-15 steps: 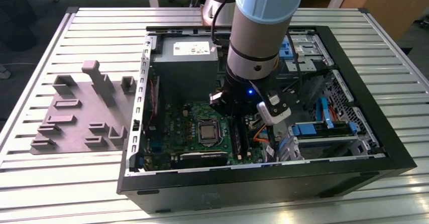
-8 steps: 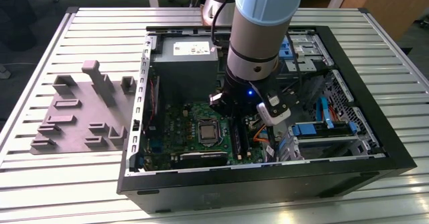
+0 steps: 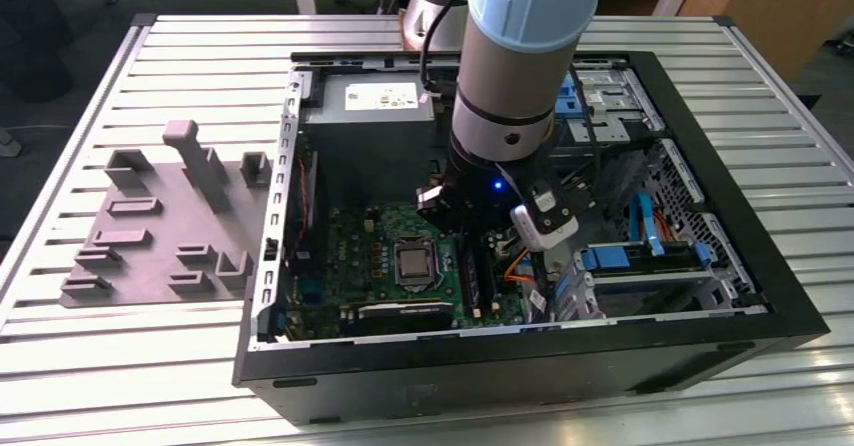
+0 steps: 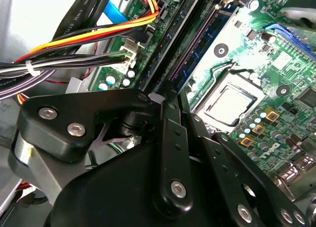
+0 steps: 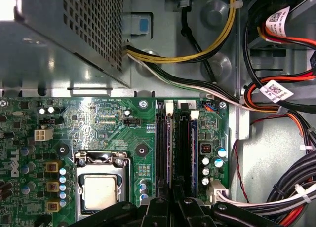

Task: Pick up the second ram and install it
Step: 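Press down the second ram until it locks into place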

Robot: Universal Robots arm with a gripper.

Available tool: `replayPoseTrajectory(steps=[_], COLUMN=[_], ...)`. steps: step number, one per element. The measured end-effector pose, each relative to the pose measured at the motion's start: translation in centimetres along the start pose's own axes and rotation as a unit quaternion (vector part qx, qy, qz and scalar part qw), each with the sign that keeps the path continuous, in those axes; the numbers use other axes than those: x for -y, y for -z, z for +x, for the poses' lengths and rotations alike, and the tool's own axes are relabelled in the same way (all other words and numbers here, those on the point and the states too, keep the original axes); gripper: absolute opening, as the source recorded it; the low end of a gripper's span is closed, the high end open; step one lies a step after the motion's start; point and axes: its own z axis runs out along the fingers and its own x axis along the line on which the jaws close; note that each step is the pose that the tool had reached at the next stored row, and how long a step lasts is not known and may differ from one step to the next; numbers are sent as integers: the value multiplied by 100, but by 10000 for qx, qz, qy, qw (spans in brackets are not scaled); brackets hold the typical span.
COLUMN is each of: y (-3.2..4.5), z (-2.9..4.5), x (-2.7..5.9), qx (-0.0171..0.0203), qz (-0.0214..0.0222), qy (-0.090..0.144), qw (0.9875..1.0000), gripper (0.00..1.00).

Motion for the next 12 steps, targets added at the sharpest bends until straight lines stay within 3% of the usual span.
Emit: replayPoseTrajectory(steps=[11,12], y=[-3,-3], z=[0,0], x=[0,0], qx=[0,0], qz=[0,0], qy=[0,0], qw=[10000,10000], gripper=[15,21])
